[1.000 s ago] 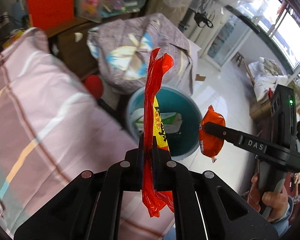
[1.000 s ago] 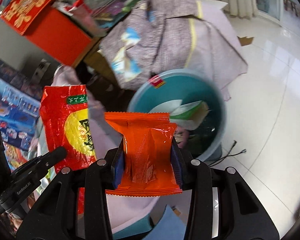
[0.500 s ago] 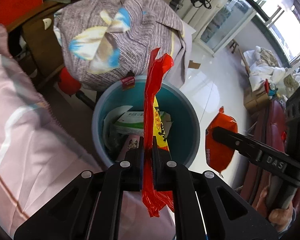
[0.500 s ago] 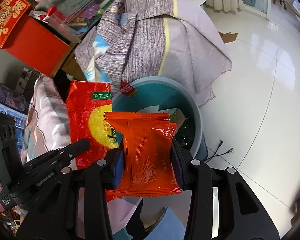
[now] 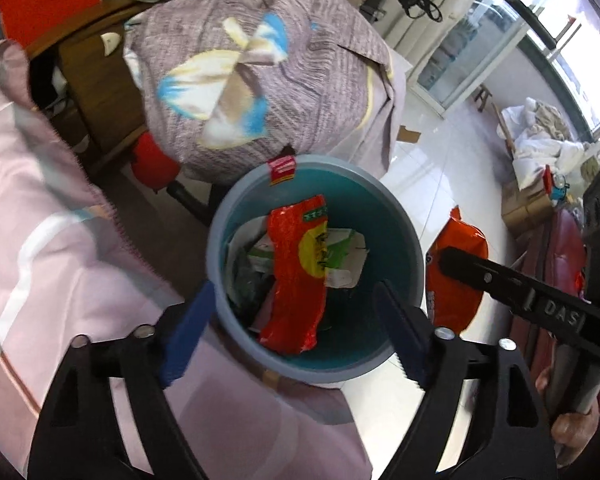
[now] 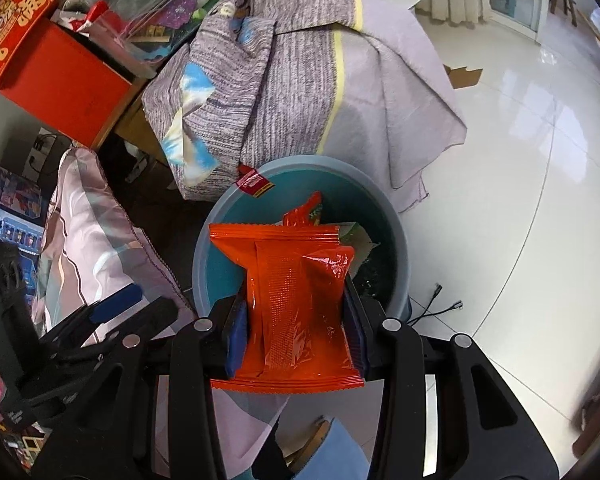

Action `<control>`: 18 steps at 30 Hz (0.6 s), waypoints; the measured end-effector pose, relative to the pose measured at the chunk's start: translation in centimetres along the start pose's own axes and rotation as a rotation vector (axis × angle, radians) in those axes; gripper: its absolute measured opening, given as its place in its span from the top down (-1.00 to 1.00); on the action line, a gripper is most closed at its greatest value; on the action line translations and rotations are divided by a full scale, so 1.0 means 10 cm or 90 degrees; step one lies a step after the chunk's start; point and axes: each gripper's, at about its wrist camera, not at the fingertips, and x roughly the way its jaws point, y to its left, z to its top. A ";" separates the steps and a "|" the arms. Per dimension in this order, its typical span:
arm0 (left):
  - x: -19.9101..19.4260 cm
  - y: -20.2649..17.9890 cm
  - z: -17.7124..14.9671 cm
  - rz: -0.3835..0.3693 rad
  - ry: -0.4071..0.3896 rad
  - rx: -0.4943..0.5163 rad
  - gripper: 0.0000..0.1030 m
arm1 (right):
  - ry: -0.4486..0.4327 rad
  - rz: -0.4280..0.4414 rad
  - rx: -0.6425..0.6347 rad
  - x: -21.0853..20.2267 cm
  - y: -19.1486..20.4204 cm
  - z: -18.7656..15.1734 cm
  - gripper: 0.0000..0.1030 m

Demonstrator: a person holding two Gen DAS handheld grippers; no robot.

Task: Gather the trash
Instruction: 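Carry the red-yellow bag and orange packet to the teal bucket and release both, then move both tools back over the remaining trash on the table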

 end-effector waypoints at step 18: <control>-0.47 0.35 -0.46 0.033 -0.019 -0.059 -0.85 | 0.046 0.004 -0.012 0.22 0.20 -0.12 -0.49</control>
